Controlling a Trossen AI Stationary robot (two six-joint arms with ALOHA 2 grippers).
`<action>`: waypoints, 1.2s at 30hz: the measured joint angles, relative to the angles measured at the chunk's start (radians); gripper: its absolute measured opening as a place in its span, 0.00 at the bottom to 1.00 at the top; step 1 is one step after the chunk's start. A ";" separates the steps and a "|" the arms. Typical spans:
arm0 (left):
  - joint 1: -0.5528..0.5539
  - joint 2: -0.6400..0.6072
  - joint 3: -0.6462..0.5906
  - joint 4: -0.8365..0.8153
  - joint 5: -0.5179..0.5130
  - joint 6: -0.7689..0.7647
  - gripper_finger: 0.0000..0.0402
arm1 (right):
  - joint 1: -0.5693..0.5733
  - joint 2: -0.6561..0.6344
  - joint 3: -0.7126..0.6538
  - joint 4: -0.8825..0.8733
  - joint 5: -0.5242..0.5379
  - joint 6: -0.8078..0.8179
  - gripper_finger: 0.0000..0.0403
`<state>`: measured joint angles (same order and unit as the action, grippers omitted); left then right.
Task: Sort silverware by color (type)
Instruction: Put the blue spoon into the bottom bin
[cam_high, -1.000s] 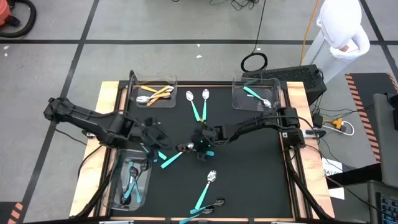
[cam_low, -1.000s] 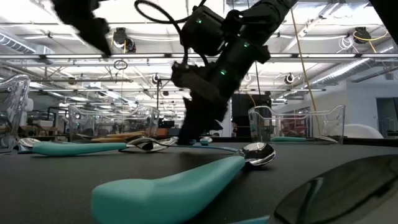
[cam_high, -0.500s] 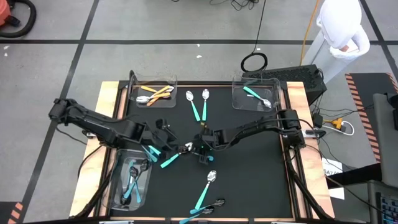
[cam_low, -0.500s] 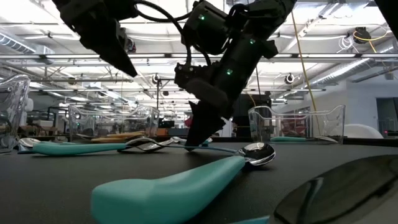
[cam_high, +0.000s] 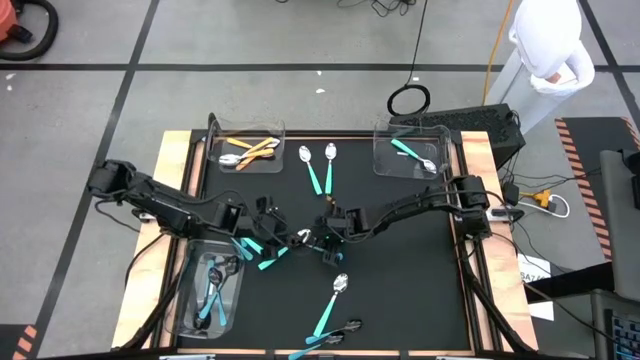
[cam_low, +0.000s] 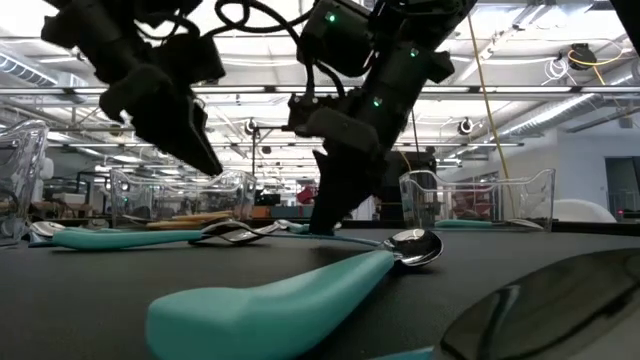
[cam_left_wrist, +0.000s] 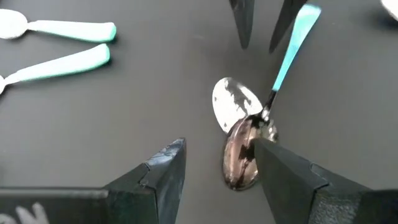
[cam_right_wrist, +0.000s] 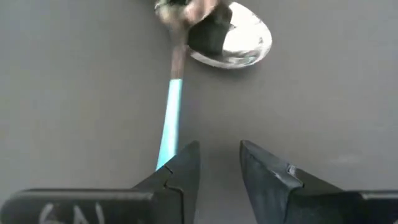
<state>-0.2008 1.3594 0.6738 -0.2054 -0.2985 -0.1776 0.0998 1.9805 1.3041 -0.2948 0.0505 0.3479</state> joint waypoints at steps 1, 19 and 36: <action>0.001 0.000 -0.011 0.015 0.000 0.000 0.48 | 0.000 -0.007 0.000 0.007 0.000 0.004 0.28; 0.005 0.000 -0.030 0.065 0.005 -0.072 0.48 | 0.008 0.046 0.000 0.090 -0.130 0.016 0.28; 0.002 0.000 -0.030 0.063 0.063 -0.159 0.48 | 0.017 0.038 0.000 0.037 0.007 -0.073 0.06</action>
<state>-0.1986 1.3594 0.6437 -0.1424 -0.2353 -0.3363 0.1163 2.0189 1.3045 -0.2581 0.0579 0.2752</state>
